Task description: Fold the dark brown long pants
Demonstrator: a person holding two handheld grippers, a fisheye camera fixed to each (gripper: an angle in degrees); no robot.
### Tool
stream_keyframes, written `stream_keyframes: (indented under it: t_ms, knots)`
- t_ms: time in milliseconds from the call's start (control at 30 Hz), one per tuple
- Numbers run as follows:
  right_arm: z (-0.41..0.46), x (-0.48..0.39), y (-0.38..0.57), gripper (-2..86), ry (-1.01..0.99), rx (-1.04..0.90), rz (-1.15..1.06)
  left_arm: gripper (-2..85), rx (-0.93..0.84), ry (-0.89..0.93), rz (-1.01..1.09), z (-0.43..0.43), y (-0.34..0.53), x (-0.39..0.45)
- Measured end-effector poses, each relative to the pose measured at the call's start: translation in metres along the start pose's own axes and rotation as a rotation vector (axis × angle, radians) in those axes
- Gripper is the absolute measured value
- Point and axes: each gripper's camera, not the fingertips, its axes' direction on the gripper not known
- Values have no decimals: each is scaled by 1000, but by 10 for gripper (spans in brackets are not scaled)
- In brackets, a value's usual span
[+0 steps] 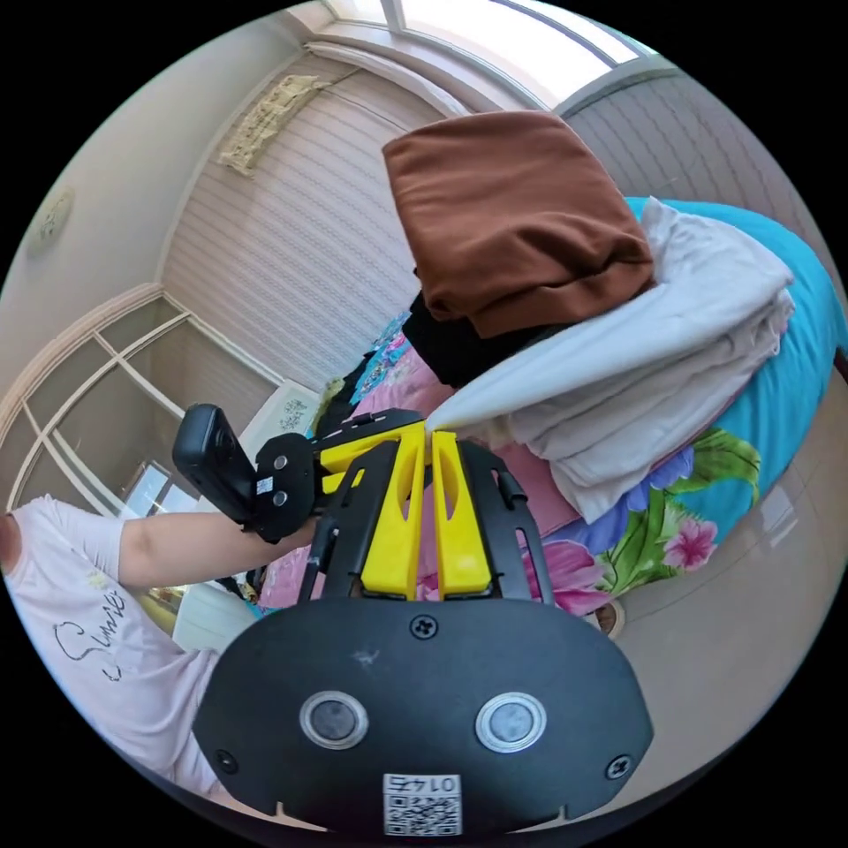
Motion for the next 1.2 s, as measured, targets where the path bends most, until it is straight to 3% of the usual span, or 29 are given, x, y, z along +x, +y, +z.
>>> stream_keyframes:
  t_ms: [233,400,567,633,733,833,967,1200]
  knots:
    - [-17,-65,7,8,-95,-68,-113,-3,82,44,-147,-23,32,-14]
    - [-2,-67,23,14,-7,-210,-26,-2,-48,81,-154,12,48,-11]
    - [-50,-89,29,39,166,-107,-113,3,22,97,-307,-7,63,-44]
    - [-70,-99,19,114,251,19,-152,15,94,32,-360,-27,64,-71]
    - [-56,-120,-9,212,368,57,-195,54,135,-12,-427,-33,41,-119]
    - [-25,-142,-33,237,486,55,-251,89,129,-2,-493,-25,6,-168]
    - [5,-137,-50,225,606,4,-203,102,106,4,-481,-18,-28,-204]
    - [-32,-103,-25,83,377,1,-81,51,-57,40,-422,-12,-59,-236]
